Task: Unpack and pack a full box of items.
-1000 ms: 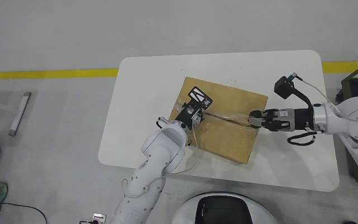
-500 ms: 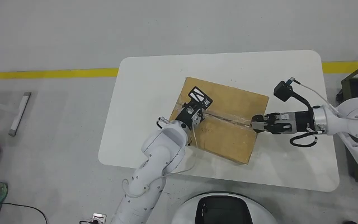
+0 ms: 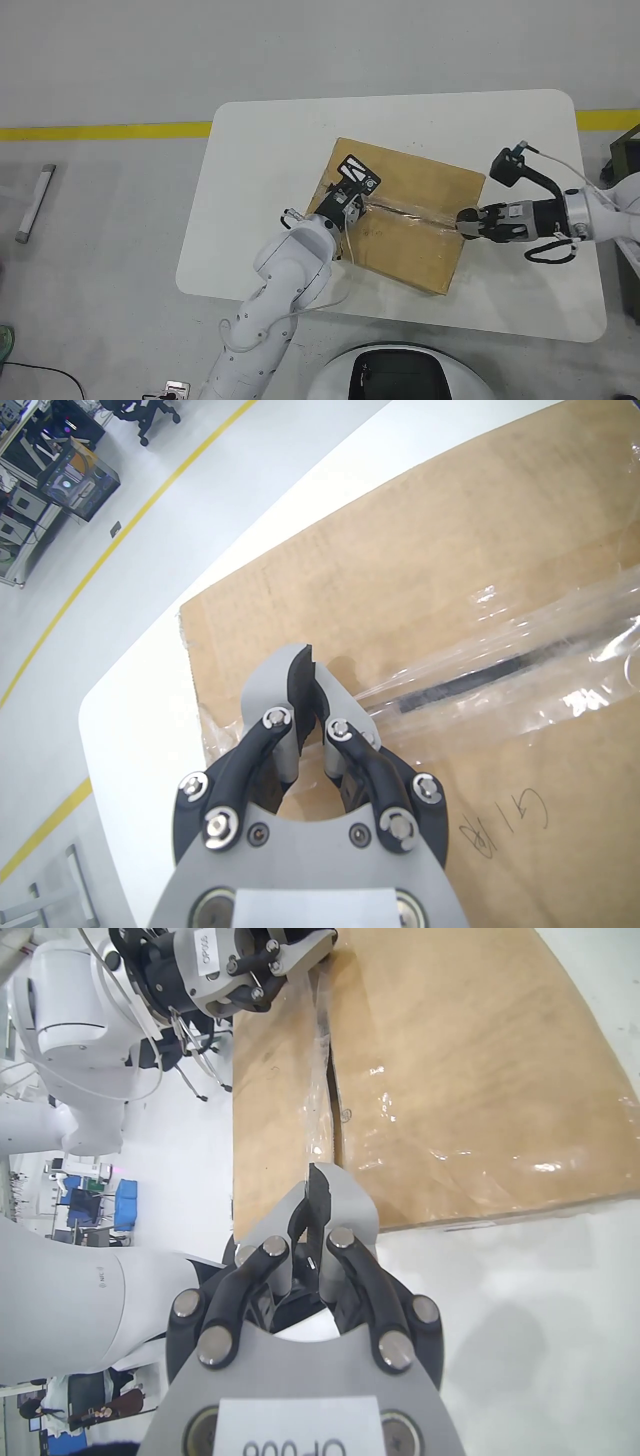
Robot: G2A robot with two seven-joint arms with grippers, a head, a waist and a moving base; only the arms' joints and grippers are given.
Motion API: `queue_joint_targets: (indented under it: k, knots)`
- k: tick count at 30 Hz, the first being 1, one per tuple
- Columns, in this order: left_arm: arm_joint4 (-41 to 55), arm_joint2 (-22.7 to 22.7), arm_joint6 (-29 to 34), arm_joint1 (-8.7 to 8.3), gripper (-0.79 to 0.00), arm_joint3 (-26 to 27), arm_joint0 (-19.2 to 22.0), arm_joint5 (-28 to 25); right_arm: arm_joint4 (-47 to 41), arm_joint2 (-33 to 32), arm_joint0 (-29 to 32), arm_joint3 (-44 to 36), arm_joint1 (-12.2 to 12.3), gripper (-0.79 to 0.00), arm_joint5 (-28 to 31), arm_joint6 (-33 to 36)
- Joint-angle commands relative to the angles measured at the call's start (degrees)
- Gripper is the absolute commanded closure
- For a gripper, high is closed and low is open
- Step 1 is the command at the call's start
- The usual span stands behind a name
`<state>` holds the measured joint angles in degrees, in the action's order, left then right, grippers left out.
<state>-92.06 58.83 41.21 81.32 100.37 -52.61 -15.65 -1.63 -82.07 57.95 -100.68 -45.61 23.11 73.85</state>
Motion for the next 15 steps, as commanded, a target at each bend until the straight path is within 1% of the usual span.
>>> queue_joint_targets:
  k: [1,4,5,6,7,8,9,10,11,15]
  knots:
    - [0.1,0.1,-0.1,0.03,0.000,0.0,0.0,0.0,2.1,0.3,-0.1,-0.3,0.1,0.000,-0.2,-0.2]
    - [0.1,0.2,0.0,0.08,0.000,0.2,0.2,0.0,3.6,0.9,-0.3,-0.6,0.1,0.000,-0.7,-1.0]
    - [0.1,0.3,0.1,0.10,-0.025,0.3,0.2,0.1,4.3,1.0,-0.5,-0.7,0.2,0.000,-0.8,-1.1]
    - [0.1,0.3,0.1,0.11,-0.185,0.4,0.2,0.1,5.3,1.3,-0.6,-0.9,0.2,0.000,-1.0,-0.9]
    - [0.3,0.4,0.1,0.13,-0.283,0.5,0.2,0.1,6.1,1.5,-0.7,-1.0,0.3,0.000,-1.2,-0.8]
    - [0.3,0.5,0.2,0.14,-0.317,0.6,0.2,0.1,6.4,1.8,-0.8,-1.1,0.3,0.000,-1.3,-1.0]
    - [0.3,0.6,0.2,0.14,-0.379,0.7,0.2,0.1,6.6,2.0,-0.8,-1.1,0.3,0.000,-1.4,-1.1]
    - [0.2,0.6,0.3,0.15,-0.705,0.8,0.2,0.2,6.8,2.2,-0.9,-1.2,0.3,0.000,-1.5,-1.1]
    - [0.3,0.7,0.4,0.16,-0.785,1.0,0.2,0.2,7.0,2.3,-0.9,-1.1,0.3,0.000,-1.6,-1.3]
    - [0.3,1.2,0.8,0.16,-0.785,1.6,0.1,0.3,8.3,2.7,-1.0,-1.4,0.4,0.000,-1.6,-1.5]
